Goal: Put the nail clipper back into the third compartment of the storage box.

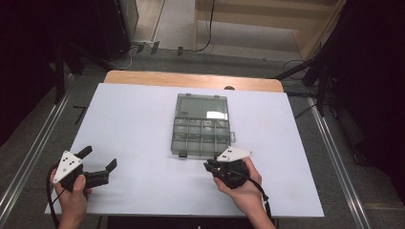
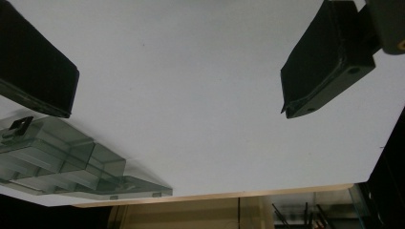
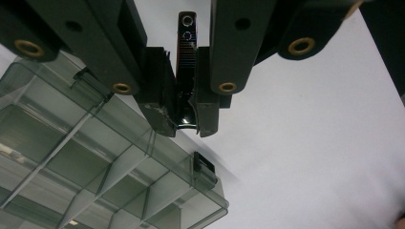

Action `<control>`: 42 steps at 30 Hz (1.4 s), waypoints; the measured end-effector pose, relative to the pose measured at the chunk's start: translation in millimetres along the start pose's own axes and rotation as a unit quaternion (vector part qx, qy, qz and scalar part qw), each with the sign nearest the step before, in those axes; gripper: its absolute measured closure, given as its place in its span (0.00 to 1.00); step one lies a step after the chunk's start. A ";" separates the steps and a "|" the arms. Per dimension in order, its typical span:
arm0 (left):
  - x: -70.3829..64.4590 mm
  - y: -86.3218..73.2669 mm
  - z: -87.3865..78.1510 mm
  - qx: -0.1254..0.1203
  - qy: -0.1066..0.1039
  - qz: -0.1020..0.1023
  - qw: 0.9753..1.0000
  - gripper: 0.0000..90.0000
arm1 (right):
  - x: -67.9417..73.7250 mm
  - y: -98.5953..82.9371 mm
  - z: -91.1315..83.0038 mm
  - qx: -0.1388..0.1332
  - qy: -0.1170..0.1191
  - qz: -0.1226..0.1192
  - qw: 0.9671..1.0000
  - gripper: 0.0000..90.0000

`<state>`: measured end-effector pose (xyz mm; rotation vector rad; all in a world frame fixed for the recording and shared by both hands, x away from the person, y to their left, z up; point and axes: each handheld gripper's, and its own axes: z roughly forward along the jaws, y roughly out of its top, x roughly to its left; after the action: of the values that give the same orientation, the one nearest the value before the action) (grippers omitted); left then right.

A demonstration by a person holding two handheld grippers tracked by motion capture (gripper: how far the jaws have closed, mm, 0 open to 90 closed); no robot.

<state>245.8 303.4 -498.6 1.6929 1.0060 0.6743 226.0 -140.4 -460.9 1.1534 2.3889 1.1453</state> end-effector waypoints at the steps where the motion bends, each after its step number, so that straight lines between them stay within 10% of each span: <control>1: 0.0 0.0 0.0 0.000 0.000 0.000 1.000 0.00 | -0.7 0.8 -0.5 -0.001 0.000 0.001 1.000 0.90; 42: 0.3 0.2 -0.5 0.001 -0.001 0.000 1.000 0.00 | -22.7 29.2 -2.4 -0.028 -0.021 0.009 0.999 0.90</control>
<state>245.6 303.8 -498.3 1.6960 1.0049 0.6710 255.7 -147.7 -440.0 1.1709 2.3054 1.1743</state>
